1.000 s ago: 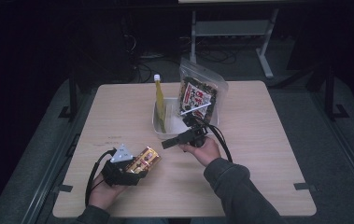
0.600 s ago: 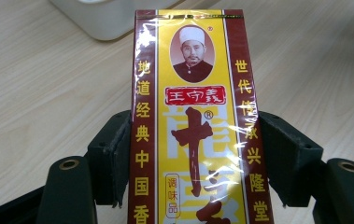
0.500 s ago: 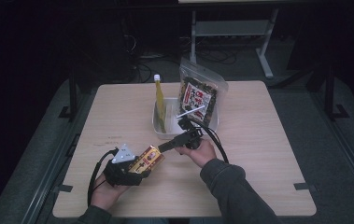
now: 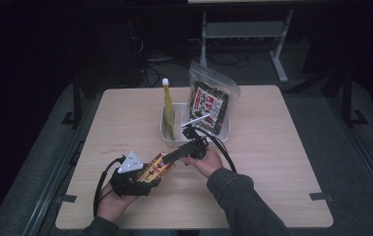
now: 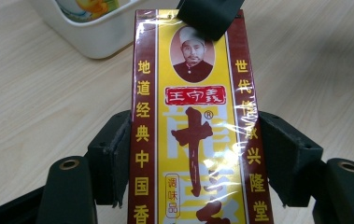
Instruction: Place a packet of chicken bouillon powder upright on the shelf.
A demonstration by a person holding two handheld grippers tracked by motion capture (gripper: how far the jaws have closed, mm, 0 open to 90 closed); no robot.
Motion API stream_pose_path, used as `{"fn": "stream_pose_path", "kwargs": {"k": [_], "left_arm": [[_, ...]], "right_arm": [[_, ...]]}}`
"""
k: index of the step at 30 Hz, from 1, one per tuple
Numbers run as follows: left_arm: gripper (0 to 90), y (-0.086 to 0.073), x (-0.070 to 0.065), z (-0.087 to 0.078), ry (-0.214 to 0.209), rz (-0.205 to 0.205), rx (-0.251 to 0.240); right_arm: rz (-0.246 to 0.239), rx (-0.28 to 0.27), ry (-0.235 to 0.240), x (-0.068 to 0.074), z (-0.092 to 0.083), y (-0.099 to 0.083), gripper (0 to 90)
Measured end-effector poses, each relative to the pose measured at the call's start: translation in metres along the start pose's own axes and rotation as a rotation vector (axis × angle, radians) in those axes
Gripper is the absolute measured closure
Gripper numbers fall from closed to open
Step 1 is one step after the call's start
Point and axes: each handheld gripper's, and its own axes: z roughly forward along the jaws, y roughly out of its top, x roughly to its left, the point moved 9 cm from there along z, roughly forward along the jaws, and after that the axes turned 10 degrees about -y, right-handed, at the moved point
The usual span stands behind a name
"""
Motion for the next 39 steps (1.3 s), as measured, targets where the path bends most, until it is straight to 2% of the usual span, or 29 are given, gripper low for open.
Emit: {"fn": "stream_pose_path", "kwargs": {"k": [6, 9, 12, 14, 19, 25, 31, 34, 39], "left_arm": [[32.3, 0.003, -0.003, 0.0, -0.009, -0.001, -0.016], [32.2, 0.004, -0.004, 0.0, -0.013, 0.002, -0.025], [32.3, 0.004, -0.004, 0.0, -0.017, 0.005, -0.028], [32.2, 0.004, -0.005, 0.001, -0.01, 0.016, -0.024], [32.1, 0.004, -0.006, 0.003, 0.016, 0.044, -0.019], [31.0, 0.005, -0.006, 0.004, 0.018, 0.057, -0.019], [24.5, 0.005, -0.004, 0.001, 0.023, 0.045, -0.035], [24.3, 0.004, -0.003, -0.002, 0.025, 0.041, -0.045], [23.4, 0.003, 0.002, -0.006, 0.029, 0.017, -0.06]], "right_arm": [[0.01, 0.011, 0.04, 0.005, 0.003, 0.0, 50.4], [0.011, 0.019, 0.045, 0.008, 0.003, -0.001, 53.9], [0.035, 0.021, 0.06, 0.008, 0.0, 0.0, 57.7], [0.062, 0.027, 0.064, 0.009, -0.003, 0.0, 60.3], [0.088, 0.015, 0.085, 0.011, -0.009, 0.002, 65.8], [0.095, 0.008, 0.068, 0.014, -0.012, 0.002, 67.9], [0.08, -0.012, -0.002, 0.012, -0.019, 0.005, 68.2], [0.074, -0.022, -0.036, 0.01, -0.024, 0.006, 68.3], [0.08, -0.053, -0.068, 0.008, -0.036, 0.009, 68.3]]}}
